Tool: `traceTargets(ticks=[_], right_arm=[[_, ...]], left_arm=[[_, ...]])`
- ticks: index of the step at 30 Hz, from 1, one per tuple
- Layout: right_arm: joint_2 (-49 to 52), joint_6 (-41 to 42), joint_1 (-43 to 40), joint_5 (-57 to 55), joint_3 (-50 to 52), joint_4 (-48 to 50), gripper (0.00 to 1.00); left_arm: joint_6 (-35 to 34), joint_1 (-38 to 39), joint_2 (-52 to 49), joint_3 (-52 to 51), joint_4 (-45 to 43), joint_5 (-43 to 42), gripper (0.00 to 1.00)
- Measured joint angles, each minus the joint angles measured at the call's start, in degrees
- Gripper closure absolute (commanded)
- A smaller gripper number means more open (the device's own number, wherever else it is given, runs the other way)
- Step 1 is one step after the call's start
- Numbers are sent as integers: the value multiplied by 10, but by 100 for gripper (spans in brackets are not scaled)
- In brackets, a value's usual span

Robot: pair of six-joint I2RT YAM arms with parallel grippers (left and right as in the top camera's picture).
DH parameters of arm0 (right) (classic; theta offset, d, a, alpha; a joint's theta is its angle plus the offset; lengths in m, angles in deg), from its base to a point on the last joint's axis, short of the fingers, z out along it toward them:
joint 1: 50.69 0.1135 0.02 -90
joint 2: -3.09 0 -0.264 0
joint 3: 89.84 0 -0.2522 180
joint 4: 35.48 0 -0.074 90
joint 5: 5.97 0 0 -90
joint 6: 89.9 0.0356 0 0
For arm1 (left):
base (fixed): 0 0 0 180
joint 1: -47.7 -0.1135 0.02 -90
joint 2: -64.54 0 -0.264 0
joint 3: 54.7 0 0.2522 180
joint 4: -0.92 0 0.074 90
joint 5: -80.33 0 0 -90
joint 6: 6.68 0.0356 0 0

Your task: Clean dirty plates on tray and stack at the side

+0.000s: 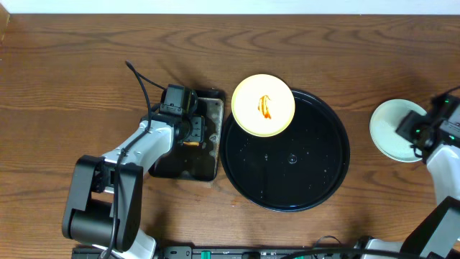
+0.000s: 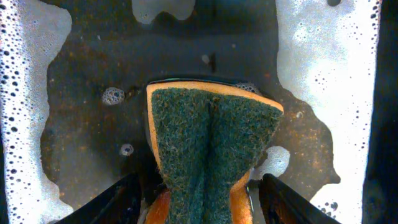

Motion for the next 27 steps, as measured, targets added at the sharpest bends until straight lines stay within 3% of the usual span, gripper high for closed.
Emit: traceTargets(ticks=[6,8,9,11,17,20,24,27], right_arm=[[-2,0,87,78,-1,-104,50],[-2,-2,115,88,-1,-127,50],[-2,-3,130,92,-1,-137,50],[-2,-3,152,96,-1,-146,49],[-2,-9,210,99,-1,-149,49],[-2,-11,225,98,-1,-149,50],[-2,-12,232,98,-1,-149,49],[-2,-12,232,97,-1,-150,50]], left_arm=[[0,0,0,0,-1,0,37],[0,0,0,-1,-10,0,43],[0,0,-1,-2,-16,0,56],[-2,0,-5,-3,-26,0,92],[2,0,-26,-2,-51,0,90],[3,0,-28,-2,-59,0,79],[2,0,-26,-2,-61,0,75],[4,0,-19,-2,-59,0,62]])
